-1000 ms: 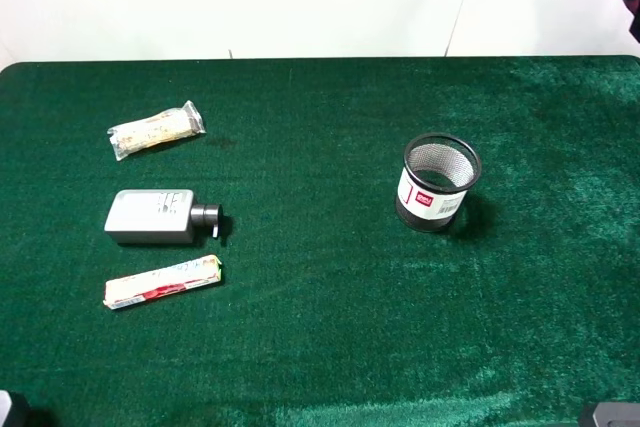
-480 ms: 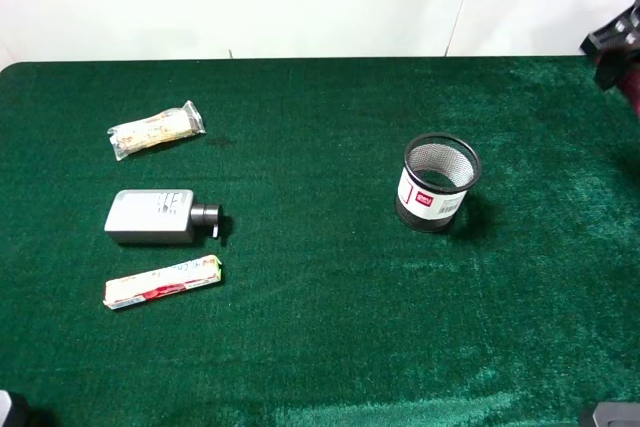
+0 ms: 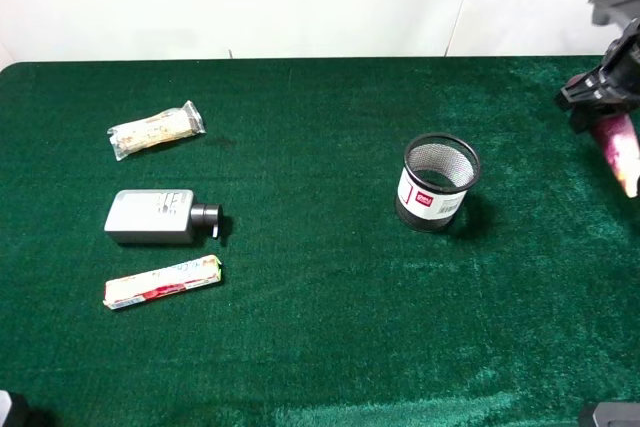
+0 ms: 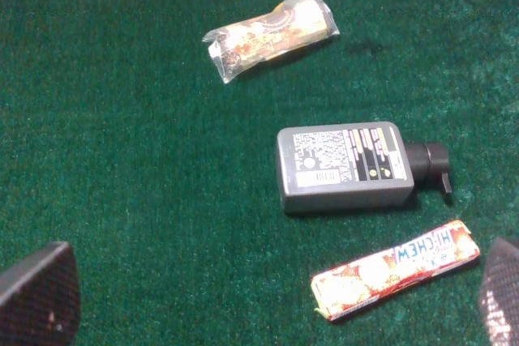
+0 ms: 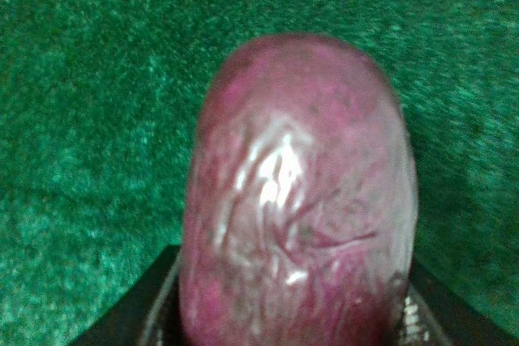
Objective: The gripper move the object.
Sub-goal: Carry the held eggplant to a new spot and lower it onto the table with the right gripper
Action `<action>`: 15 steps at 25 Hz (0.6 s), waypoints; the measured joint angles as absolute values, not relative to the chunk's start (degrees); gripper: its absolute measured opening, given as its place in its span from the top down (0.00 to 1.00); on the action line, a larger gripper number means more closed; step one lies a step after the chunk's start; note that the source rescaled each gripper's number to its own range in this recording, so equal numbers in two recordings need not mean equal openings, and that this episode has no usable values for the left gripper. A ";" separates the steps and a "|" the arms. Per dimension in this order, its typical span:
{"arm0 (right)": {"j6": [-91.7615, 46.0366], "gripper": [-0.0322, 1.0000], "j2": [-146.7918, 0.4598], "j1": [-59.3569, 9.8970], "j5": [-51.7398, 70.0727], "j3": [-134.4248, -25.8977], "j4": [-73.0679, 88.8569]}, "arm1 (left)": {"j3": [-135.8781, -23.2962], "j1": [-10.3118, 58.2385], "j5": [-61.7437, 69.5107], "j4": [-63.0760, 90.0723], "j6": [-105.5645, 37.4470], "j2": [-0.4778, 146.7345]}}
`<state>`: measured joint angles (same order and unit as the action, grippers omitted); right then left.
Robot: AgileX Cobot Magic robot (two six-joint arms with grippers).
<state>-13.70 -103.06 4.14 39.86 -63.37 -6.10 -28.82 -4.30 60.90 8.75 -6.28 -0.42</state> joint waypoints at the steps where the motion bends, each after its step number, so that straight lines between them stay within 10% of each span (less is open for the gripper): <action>1: -13.70 0.97 -104.11 4.14 39.30 -63.24 -5.92 | -28.82 -4.30 60.90 8.75 -6.28 -0.42; 15: -13.70 0.97 -112.72 4.19 31.30 -62.36 -5.40 | -28.82 -4.30 60.90 8.75 -6.28 -0.42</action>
<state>-13.70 -112.72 4.19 31.30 -62.36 -5.40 -28.82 -4.30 60.90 8.75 -6.28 -0.42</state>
